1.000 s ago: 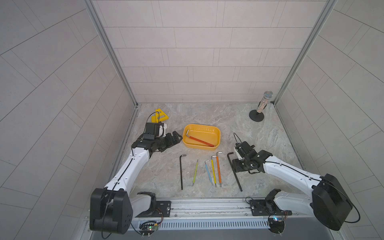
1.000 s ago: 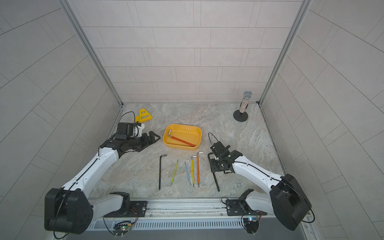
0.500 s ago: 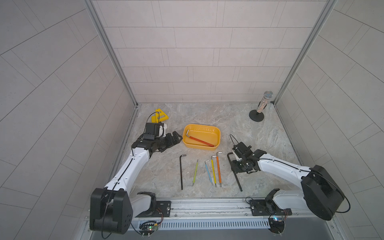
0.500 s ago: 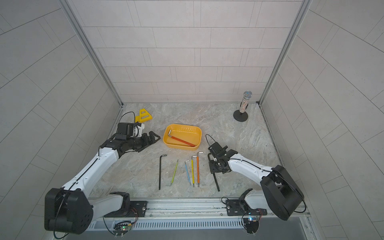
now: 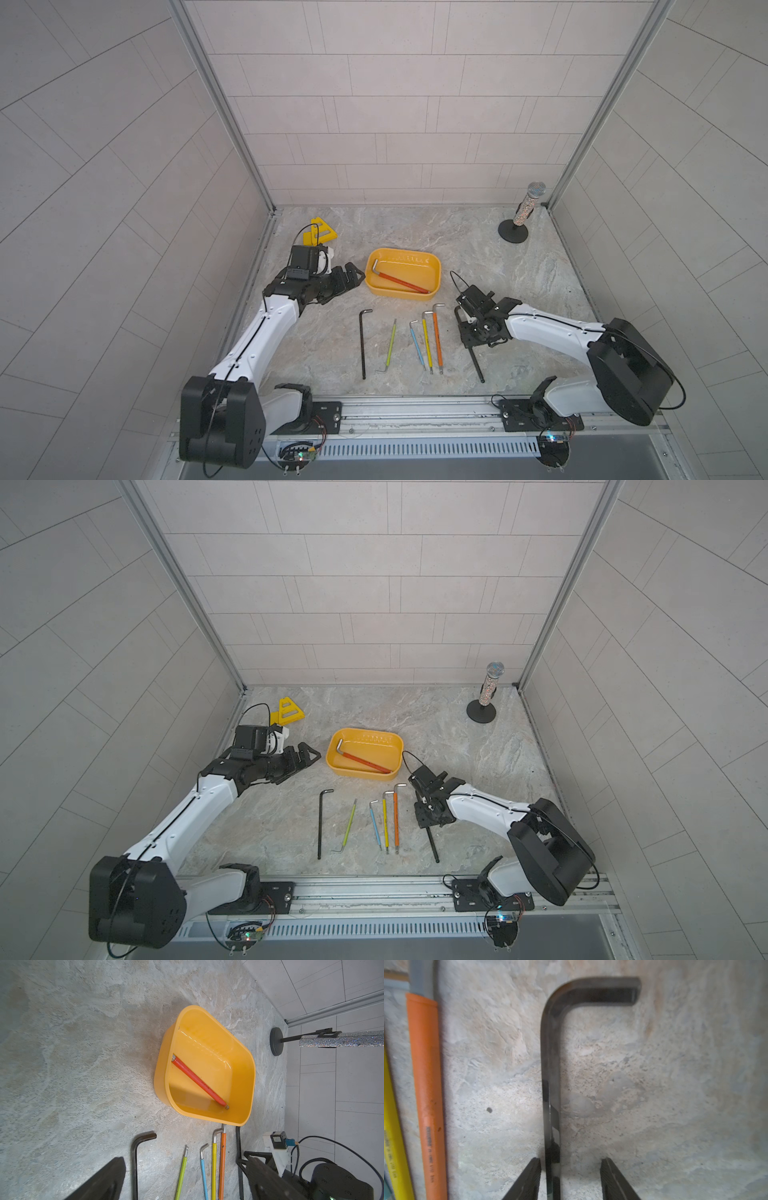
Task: Put the hex key on the desktop into the storage box
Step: Pick up the Allen key from the center of the board.
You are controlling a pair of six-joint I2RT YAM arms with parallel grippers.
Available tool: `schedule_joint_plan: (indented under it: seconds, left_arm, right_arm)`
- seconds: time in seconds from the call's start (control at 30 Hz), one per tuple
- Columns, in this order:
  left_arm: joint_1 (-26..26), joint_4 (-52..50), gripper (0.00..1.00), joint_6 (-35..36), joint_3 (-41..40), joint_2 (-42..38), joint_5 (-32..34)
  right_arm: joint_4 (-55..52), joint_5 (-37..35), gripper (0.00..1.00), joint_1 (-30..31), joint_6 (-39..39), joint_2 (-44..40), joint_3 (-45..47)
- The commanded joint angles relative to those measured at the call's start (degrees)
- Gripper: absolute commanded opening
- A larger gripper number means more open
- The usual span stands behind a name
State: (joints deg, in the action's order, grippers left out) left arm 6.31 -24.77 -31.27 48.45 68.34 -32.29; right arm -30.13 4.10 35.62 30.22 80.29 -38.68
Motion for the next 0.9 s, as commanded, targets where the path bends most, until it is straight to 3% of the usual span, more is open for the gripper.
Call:
schedule_joint_plan:
  seconds: [0.0, 0.33, 0.57, 0.87]
  left_arm:
    - [0.2, -0.2, 0.98, 0.2, -0.6, -0.5, -0.2]
    - [0.1, -0.4, 0.98, 0.3, -0.7, -0.8, -0.3]
    - [0.2, -0.8, 0.98, 0.6, -0.9, -1.6, 0.3]
    - [0.1, -0.9, 0.98, 0.6, -0.9, -1.8, 0.2]
  right_arm:
    - [-0.2, -3.1, 0.49, 0.8, 1.3, 2.3, 0.4]
    - [1.9, -4.3, 0.41, 3.7, 2.8, 5.5, 0.6]
    - [2.5, -4.3, 0.12, 4.7, 3.5, 6.4, 0.0]
    - [-0.6, -6.7, 0.00, 4.7, 3.3, -0.1, 0.0]
